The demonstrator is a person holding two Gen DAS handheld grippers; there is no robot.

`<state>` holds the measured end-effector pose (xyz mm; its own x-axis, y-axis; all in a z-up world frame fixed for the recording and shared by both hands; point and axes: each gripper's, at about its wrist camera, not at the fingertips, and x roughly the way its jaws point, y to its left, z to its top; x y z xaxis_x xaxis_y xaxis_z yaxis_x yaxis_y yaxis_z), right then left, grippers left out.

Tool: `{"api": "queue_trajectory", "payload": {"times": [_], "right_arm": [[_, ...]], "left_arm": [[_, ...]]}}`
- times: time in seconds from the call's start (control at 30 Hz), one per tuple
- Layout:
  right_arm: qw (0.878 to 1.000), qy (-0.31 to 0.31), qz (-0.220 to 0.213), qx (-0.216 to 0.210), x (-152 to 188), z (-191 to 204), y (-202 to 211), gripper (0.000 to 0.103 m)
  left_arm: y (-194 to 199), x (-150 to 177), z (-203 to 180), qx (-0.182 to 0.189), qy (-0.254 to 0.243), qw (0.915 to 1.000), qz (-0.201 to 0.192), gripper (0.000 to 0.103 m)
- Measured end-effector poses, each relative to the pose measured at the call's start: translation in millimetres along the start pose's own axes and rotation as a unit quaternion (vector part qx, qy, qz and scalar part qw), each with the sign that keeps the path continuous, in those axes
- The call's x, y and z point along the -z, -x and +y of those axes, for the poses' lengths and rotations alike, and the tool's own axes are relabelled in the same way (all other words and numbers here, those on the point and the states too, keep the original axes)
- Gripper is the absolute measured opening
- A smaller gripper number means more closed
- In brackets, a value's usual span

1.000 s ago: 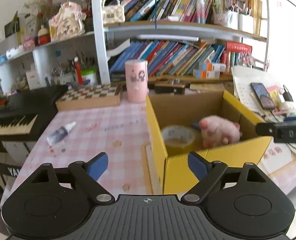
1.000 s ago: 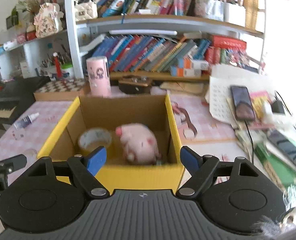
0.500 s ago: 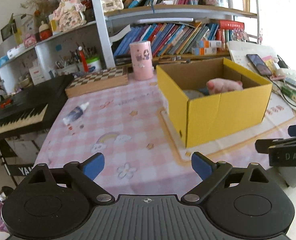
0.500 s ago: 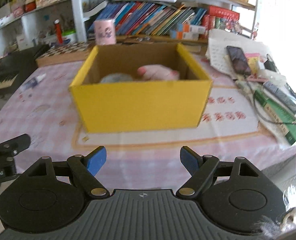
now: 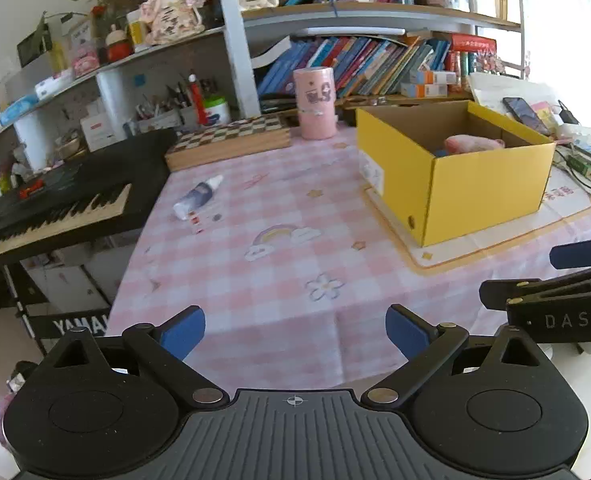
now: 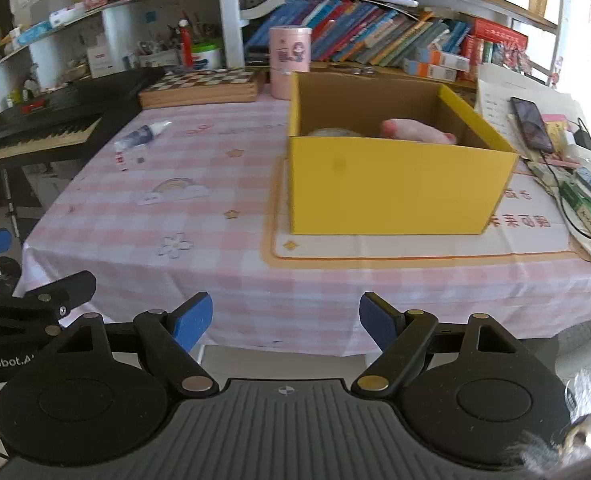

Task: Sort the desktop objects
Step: 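Lift both tools out of the box and back away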

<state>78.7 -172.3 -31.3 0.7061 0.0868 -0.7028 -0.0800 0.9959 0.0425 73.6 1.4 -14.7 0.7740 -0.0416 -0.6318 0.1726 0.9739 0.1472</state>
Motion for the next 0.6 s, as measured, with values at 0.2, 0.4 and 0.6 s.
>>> {"api": "queue_trajectory", "payload": {"times": [0.2,0.4,0.6], "right_arm": [[1.000,0.008,-0.005,-0.018,2,30,0,0.080],[0.999,0.027,-0.012,-0.036,1,58,0,0.080],[0.998,0.045,-0.019,-0.046,0,81,1,0.080]], "left_arm": [[12,12,27,-0.014,0.010,0.9999,-0.003,0.099],[21,22,53,-0.031,0.026,0.9992,-0.005,0.099],[28,29,70,-0.041,0.036,0.9985,-0.011,0.099]]}}
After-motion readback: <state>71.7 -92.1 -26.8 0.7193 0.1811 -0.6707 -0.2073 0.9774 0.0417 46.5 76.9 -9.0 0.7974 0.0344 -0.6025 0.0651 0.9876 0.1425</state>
